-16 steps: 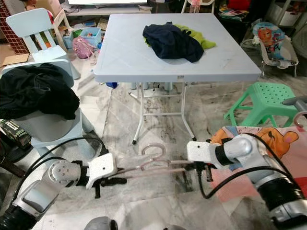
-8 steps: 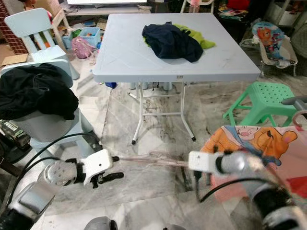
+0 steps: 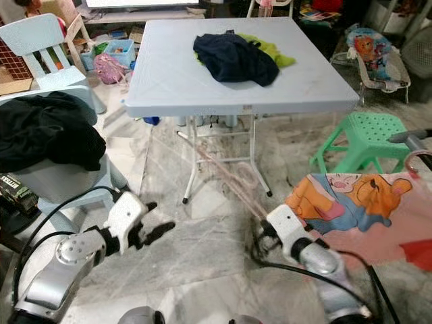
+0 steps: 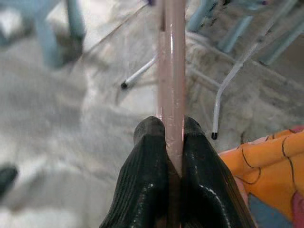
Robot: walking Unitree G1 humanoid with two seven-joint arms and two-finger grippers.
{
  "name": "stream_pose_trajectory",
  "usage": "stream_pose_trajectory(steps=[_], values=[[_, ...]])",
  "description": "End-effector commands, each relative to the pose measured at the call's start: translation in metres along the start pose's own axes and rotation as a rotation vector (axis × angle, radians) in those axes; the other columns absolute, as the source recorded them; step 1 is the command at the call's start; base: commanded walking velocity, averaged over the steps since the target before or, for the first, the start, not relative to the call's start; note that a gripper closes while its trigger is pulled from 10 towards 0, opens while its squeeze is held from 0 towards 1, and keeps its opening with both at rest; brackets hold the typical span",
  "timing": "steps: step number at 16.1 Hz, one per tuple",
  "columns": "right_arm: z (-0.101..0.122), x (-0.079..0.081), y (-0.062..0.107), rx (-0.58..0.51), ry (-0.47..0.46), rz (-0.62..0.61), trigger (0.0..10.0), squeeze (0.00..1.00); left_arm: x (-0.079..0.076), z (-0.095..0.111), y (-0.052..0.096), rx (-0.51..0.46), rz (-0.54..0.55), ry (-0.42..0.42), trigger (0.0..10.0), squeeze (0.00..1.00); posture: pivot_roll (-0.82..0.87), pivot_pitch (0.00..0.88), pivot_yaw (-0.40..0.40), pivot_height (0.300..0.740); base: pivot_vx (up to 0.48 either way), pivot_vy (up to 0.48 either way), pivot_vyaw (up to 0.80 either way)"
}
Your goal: Hang hanger
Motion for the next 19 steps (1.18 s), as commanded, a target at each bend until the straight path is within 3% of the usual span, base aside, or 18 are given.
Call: stream_pose_trajectory(steps=[1,4,8,13,15,17,19], values=[[0.013,-0.01,0.001,-0.039,-0.021,-0.048,10.0,0.0,0.003,0.004,0.0,-0.009,0.01,0.011,10.0,0.0,-0.01,0.0,0.006,0.74,0.0,0.0,-0.52],[0.028,-0.004,-0.002,-0.074,-0.053,-0.052,10.0,0.0,0.008,0.018,-0.009,-0.054,0.036,0.073,10.0,0.0,-0.01,0.0,0.001,0.74,0.0,0.234,-0.8],[0.032,-0.008,-0.002,-0.073,-0.073,-0.088,10.0,0.0,0.007,0.016,-0.009,-0.053,0.051,0.088,10.0,0.0,-0.01,0.0,-0.008,0.74,0.0,0.48,-0.77],[0.041,-0.024,-0.002,-0.096,-0.16,-0.177,10.0,0.0,0.008,0.023,-0.013,-0.075,0.062,0.102,10.0,0.0,-0.01,0.0,-0.012,0.74,0.0,0.48,0.0],[0.044,-0.026,-0.003,-0.099,-0.096,-0.208,10.0,0.0,0.012,0.026,-0.014,-0.085,0.068,0.108,10.0,0.0,-0.01,0.001,-0.013,0.74,0.0,0.48,0.0],[0.04,-0.03,-0.003,-0.081,-0.205,-0.264,10.0,0.0,0.013,0.027,-0.016,-0.089,0.074,0.107,10.0,0.0,-0.01,0.013,-0.014,0.74,0.0,0.48,0.0],[0.048,-0.033,-0.003,-0.113,-0.21,-0.273,10.0,0.0,0.015,0.029,-0.017,-0.096,0.082,0.107,10.0,0.0,-0.01,0.005,-0.015,0.74,0.0,0.48,0.0]])
Point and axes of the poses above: a point about 5 cm out from each wrist's last joint towards the gripper, its own y axis pointing back from the gripper into the wrist, its own z axis along the axis of the wrist's last joint, x = y × z, the point moved 6 cm from there along -y, pointing out of the wrist towards the gripper
